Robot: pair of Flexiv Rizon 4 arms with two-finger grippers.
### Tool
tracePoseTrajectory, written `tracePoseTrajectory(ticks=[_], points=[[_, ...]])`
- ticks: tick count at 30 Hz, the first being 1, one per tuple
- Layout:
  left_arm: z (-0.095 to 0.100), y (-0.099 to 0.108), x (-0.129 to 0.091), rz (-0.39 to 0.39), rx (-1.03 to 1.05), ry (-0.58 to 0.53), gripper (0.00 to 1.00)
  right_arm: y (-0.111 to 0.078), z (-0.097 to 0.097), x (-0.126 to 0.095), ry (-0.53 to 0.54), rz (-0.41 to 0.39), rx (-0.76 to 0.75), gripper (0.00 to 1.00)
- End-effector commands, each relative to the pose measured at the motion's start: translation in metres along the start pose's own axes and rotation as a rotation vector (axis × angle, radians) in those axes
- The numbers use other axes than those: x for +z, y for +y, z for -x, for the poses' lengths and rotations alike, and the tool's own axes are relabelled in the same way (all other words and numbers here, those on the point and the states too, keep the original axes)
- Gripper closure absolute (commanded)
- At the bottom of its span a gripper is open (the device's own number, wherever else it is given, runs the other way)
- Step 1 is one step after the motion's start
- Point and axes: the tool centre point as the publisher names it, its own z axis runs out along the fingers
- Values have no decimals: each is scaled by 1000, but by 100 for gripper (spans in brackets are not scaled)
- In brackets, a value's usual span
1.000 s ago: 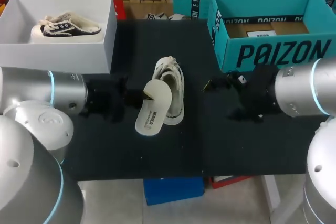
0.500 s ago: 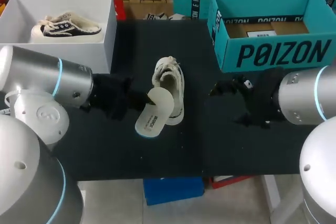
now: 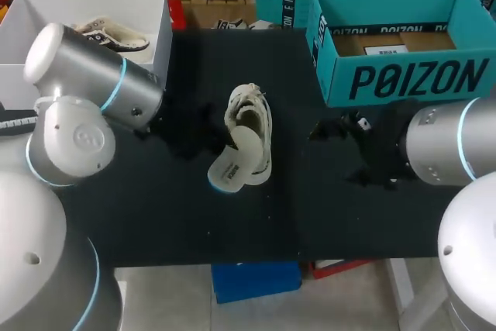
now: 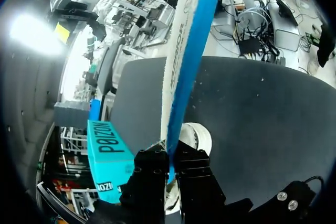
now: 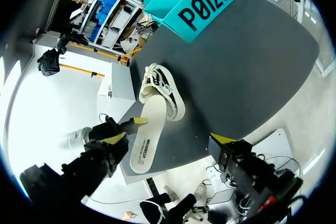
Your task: Take the shoe out of the shoebox, open the shoe tongue, remove and reinsert the insole, then place the shoe into the shoebox
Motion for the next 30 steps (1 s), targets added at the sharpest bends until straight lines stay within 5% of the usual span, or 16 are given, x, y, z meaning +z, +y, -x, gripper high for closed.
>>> tracePoseTrajectory(ticks=[1,30], points=[[6,8,20,3,-1,255,100,-4,-2,4,-3,35,2,0],[3,33,34,124,103,325,100,-4,-2,4,-3,35,2,0]])
